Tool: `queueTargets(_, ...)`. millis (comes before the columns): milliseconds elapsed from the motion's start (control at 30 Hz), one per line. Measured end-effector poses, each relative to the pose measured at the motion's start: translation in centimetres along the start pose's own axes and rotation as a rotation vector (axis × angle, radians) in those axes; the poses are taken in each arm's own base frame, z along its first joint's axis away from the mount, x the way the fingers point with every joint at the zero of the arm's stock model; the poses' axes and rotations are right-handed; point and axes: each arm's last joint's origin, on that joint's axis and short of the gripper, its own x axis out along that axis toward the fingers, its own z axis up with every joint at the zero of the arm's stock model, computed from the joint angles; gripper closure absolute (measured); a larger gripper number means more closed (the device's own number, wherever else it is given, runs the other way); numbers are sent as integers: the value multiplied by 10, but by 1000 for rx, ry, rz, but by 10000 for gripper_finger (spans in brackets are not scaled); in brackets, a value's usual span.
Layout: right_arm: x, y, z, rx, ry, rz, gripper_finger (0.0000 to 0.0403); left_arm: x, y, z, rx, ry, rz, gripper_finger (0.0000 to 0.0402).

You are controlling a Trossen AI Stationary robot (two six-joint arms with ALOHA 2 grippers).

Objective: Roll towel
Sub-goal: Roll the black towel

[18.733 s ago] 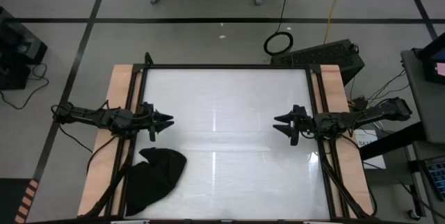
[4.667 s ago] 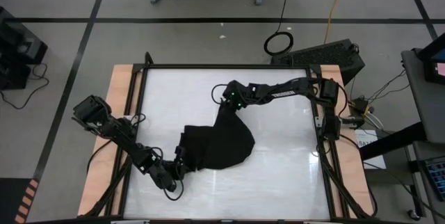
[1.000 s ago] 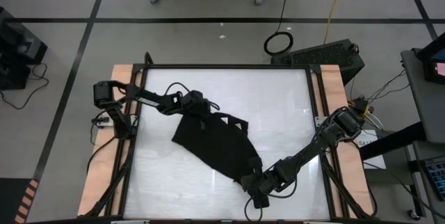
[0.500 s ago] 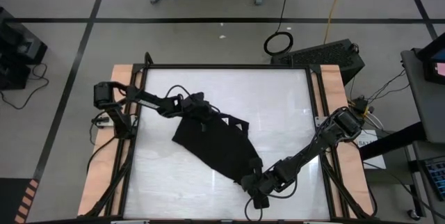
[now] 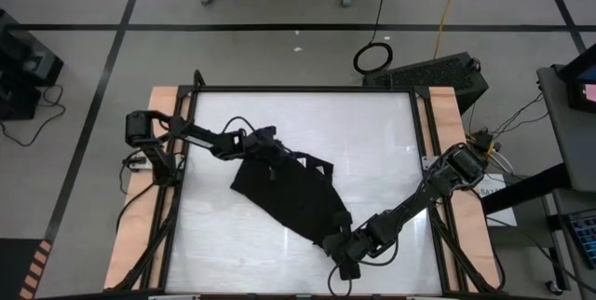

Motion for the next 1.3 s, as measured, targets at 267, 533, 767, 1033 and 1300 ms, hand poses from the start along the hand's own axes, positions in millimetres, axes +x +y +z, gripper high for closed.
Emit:
queueTargets(267,0,0,0,11,0,0,403,0,-1,0,43,41,109,384)
queueTargets(533,0,-3,-5,49,51,-30,403,-3,-6,5,106,51,178,390)
queueTargets(767,-5,-10,-15,110,126,-140,365,-12,-14,7,166,102,213,390)
queueTargets(1033,-34,-9,-10,116,24,-219,238,-27,-24,2,197,240,205,390)
queueTargets(1300,-39,1,1,13,-130,-194,191,-35,-28,1,164,266,190,389)
